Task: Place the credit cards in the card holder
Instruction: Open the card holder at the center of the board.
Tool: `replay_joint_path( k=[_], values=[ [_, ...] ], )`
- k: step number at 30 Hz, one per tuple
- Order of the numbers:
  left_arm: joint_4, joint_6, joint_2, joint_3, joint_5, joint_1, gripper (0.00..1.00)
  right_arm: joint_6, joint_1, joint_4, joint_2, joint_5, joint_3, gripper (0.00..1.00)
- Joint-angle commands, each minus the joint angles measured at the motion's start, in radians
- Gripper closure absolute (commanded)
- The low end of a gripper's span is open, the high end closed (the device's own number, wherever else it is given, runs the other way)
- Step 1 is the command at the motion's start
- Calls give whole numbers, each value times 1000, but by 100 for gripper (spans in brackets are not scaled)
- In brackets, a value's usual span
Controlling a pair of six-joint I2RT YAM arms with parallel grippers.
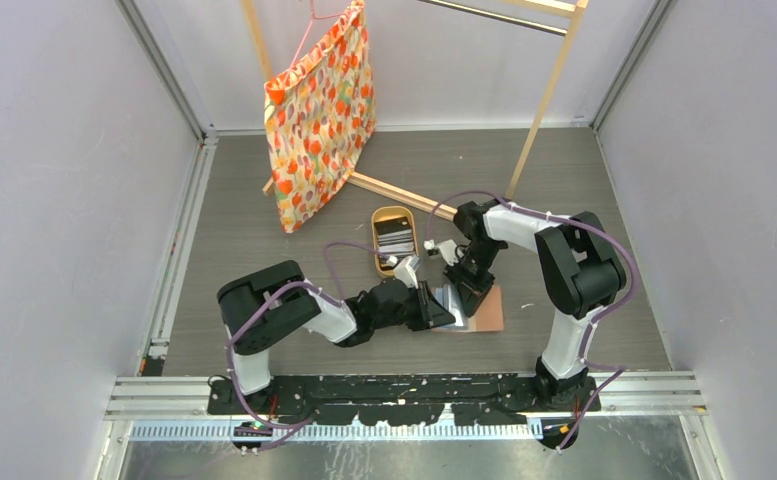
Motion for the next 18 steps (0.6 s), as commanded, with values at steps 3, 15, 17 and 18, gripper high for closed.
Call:
replay_joint_path(
  k=[3, 15, 17, 18],
  values=[
    [-53, 33, -33, 29, -39, -5, 99, -29, 7, -23, -44, -74, 38, 93],
    [-936, 203, -519, 54, -198, -45, 100, -130, 2, -93, -190, -246, 45, 75],
    [-1054, 228, -541, 93, -207, -47, 100, -103, 2, -69, -181, -269, 41, 75],
    [-1106, 239, -541, 115, -211, -49, 99, -78, 2, -52, -174, -286, 39, 75]
  ],
)
